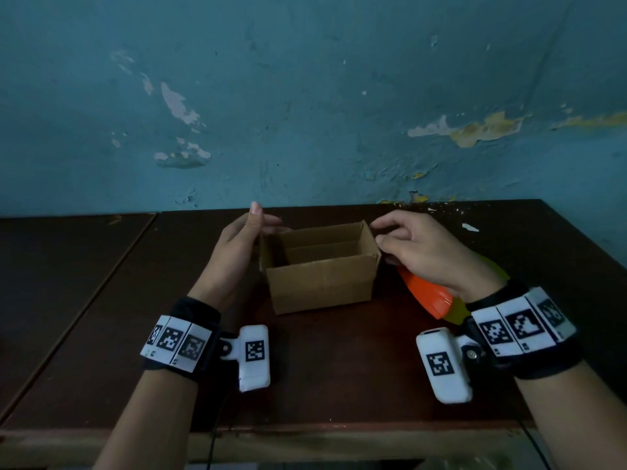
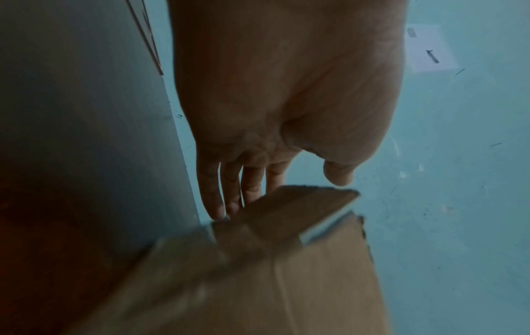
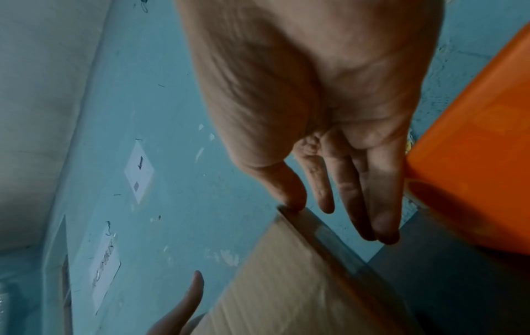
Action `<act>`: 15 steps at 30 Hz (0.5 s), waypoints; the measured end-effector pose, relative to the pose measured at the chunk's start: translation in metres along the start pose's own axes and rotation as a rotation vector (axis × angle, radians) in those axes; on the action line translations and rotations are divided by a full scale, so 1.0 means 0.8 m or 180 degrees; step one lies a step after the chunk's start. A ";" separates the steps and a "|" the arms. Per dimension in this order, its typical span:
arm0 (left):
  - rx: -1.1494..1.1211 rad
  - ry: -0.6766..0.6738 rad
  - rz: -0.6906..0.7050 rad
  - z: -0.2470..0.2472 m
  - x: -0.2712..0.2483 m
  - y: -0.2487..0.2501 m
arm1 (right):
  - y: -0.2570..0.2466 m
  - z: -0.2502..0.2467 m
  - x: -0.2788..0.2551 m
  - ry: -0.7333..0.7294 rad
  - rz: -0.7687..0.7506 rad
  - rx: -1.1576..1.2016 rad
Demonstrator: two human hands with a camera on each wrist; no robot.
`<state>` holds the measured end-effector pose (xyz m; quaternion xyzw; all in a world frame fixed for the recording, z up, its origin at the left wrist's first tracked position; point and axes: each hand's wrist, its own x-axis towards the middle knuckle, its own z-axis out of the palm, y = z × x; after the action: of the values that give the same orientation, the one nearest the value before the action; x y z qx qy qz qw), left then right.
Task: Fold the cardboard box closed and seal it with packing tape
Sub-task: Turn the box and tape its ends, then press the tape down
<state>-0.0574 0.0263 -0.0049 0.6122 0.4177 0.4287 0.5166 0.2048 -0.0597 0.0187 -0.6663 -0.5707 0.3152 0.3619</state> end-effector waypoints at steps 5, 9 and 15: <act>-0.0151 0.0083 -0.0094 0.002 0.000 0.002 | 0.001 0.000 -0.001 0.0000 0.0004 0.0082; -0.0182 0.0016 -0.0188 0.002 -0.001 0.005 | -0.003 0.000 -0.003 0.0015 -0.0033 0.0141; 0.0008 -0.0258 -0.0136 0.012 -0.005 0.004 | -0.004 0.005 -0.004 -0.0163 -0.0081 0.0194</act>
<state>-0.0493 0.0194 -0.0027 0.6207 0.4099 0.3919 0.5414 0.1992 -0.0617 0.0197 -0.6393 -0.5783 0.3449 0.3713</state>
